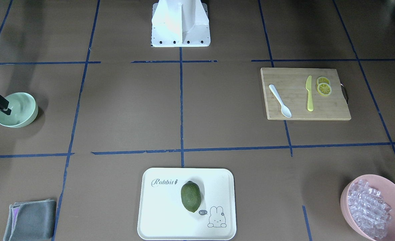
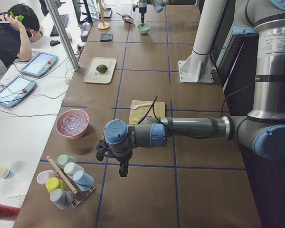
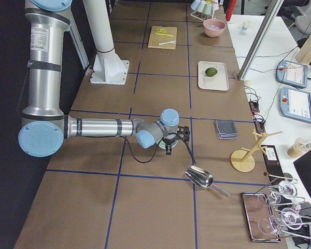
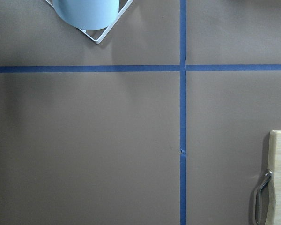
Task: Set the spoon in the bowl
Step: 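Lower the right gripper to the pale green bowl rim and grasp it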
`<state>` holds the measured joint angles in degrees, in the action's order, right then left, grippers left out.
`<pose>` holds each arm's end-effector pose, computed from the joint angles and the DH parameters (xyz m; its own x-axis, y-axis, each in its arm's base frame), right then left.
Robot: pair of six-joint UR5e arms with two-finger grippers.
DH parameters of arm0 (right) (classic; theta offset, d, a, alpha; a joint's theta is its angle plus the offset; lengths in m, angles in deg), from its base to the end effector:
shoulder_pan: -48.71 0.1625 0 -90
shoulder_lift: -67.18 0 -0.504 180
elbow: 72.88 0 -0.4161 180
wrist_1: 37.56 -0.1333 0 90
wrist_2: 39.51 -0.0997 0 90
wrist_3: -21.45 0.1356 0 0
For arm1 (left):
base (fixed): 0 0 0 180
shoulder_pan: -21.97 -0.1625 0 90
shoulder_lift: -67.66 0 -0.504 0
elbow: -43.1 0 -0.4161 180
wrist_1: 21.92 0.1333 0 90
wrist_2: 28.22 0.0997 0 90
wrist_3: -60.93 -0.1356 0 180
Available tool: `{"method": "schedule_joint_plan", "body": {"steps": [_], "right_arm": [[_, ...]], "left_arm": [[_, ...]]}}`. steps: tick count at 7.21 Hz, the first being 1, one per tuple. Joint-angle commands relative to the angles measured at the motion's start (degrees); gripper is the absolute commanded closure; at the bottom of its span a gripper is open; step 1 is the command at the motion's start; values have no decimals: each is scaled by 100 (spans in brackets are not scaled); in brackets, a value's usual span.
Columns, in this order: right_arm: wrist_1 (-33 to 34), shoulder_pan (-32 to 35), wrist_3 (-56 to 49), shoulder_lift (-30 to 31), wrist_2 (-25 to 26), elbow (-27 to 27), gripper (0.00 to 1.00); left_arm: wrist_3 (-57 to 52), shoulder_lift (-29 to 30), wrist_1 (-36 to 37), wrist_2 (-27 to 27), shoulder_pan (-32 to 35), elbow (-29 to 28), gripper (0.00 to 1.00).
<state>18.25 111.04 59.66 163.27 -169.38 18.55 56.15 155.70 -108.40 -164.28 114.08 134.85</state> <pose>-0.1908 -0.4637 0.7389 0.6687 -0.0233 0.7431 -0.0122 0.9990 0.0423 -0.0538 -0.4906 0.7681 0.6924 0.0110 -0.7215 -0.0210 0.9998 -0.0050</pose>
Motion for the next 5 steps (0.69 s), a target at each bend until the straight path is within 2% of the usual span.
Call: {"method": "schedule_joint_plan", "body": {"steps": [1, 2, 3, 4, 5], "right_arm": [[-9, -2, 11, 59, -21, 25, 100], [-18, 7, 11, 59, -47, 94, 100], [8, 16, 54, 85, -317, 426, 100], [9, 372, 281, 77, -1146, 655, 100], [78, 602, 518, 7, -1503, 1066, 100]], "left_arm": [[3, 20, 9, 0, 0, -7, 0], [64, 20, 9, 0, 0, -7, 0], [256, 20, -26, -9, 0, 10, 0], [267, 20, -122, 0, 0, 10, 0], [276, 20, -132, -9, 0, 10, 0]]}}
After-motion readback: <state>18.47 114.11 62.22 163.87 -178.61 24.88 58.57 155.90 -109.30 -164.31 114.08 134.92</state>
